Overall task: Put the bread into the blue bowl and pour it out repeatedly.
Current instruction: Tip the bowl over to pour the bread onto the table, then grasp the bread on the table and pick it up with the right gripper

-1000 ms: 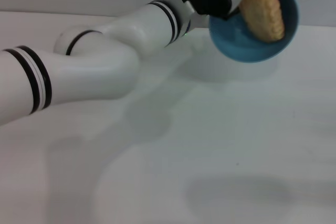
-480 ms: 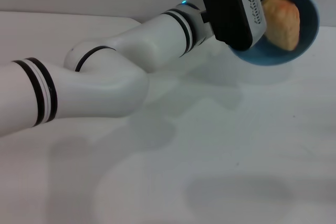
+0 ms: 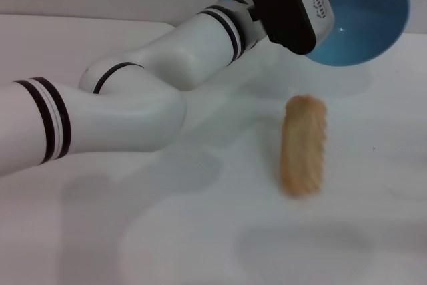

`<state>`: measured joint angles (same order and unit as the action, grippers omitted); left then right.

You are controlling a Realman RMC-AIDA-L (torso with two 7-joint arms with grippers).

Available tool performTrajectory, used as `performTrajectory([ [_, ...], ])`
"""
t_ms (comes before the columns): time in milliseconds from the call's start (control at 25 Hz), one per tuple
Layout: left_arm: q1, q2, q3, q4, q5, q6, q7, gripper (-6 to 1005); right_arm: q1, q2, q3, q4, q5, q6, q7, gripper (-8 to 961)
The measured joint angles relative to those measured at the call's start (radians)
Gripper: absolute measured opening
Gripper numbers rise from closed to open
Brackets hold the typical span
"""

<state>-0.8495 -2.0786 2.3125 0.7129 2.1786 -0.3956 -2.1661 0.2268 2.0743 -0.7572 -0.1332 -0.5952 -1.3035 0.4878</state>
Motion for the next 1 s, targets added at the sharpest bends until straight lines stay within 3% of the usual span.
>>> performTrajectory([
  [320, 0.002, 0.000, -0.066, -0.001, -0.206, 0.066, -0.002, 0, 0.025, -0.006, 0.065, 0.029, -0.017, 0.038, 0.042, 576],
  [520, -0.019, 0.004, -0.265, -0.038, -0.272, 0.338, -0.003, -1, 0.038, -0.006, 0.063, -0.017, -0.112, 0.093, 0.080, 570],
  [640, -0.032, 0.004, -0.372, -0.095, -0.297, 0.453, -0.013, -1, 0.040, -0.007, 0.063, -0.104, -0.237, 0.139, 0.194, 567],
  [840, -0.035, 0.017, -0.470, -0.128, -0.295, 0.605, -0.091, -1, 0.046, 0.001, 0.054, -0.321, -0.520, 0.253, 0.426, 561],
  [1000, -0.027, 0.017, -0.510, -0.148, -0.283, 0.631, -0.096, 0, 0.048, -0.001, -0.004, -0.530, -0.784, 0.329, 0.711, 557],
])
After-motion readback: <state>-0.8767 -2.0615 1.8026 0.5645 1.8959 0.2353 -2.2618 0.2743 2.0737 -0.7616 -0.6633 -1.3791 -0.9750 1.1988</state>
